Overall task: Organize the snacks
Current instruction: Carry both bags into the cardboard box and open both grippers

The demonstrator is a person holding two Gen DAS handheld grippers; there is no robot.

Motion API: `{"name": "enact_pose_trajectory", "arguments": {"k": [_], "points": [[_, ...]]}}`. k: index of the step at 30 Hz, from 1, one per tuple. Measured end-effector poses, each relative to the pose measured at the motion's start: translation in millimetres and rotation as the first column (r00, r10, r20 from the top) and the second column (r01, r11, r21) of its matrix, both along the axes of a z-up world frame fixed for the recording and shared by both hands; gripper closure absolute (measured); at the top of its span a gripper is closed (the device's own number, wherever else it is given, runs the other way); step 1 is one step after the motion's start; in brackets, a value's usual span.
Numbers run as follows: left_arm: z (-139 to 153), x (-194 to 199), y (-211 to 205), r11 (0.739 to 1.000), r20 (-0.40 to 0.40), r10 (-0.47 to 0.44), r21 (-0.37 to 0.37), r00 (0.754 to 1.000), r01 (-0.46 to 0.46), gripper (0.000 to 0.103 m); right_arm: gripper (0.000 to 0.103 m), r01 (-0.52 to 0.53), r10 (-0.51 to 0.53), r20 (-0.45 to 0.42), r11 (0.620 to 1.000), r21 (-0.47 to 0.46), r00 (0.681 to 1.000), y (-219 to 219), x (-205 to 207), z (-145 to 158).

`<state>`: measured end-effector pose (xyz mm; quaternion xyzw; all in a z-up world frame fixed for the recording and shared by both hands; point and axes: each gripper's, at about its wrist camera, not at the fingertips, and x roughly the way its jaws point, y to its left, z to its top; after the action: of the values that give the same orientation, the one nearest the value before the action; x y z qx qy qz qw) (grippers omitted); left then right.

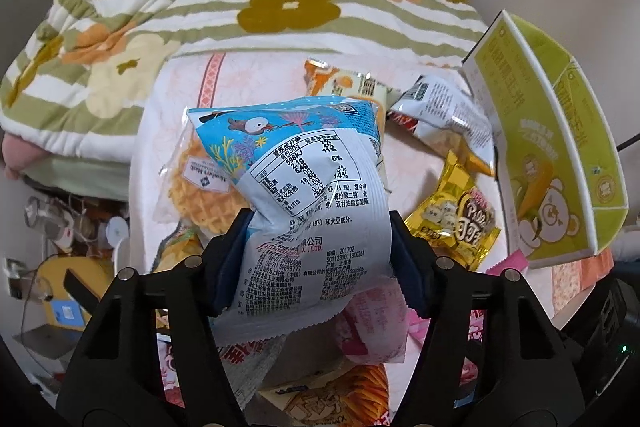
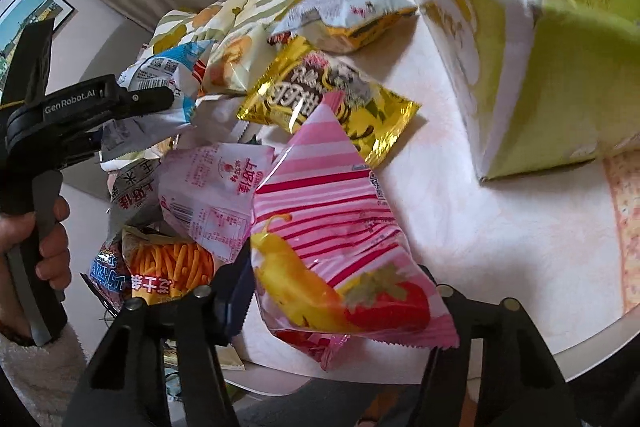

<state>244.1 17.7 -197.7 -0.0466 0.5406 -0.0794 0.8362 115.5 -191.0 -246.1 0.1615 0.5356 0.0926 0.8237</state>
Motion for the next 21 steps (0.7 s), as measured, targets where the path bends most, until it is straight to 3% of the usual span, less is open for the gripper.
{"name": "enact_pose_trajectory", "arguments": {"k": [10,16,21], "points": [[52.7,-2.4,3.3,0.999,0.102,-0.018,-0.030,0.995,0.021,0.041,0.049,0.027,-0.023,0.105,0.999,-0.044,0.994,-6.9,-7.5,51.4],[91.0,4.2,-9.2,0.997,0.172,-0.049,-0.048,0.984,0.058,0.041,0.049,0.036,-0.026,0.207,0.999,-0.042,0.978,-2.2,-3.0,100.5],[117.5,10.5,-36.0,0.996,0.223,-0.063,-0.054,0.973,0.077,0.041,0.049,0.073,-0.055,0.292,0.996,-0.052,0.955,-25.6,10.5,142.8]]}}
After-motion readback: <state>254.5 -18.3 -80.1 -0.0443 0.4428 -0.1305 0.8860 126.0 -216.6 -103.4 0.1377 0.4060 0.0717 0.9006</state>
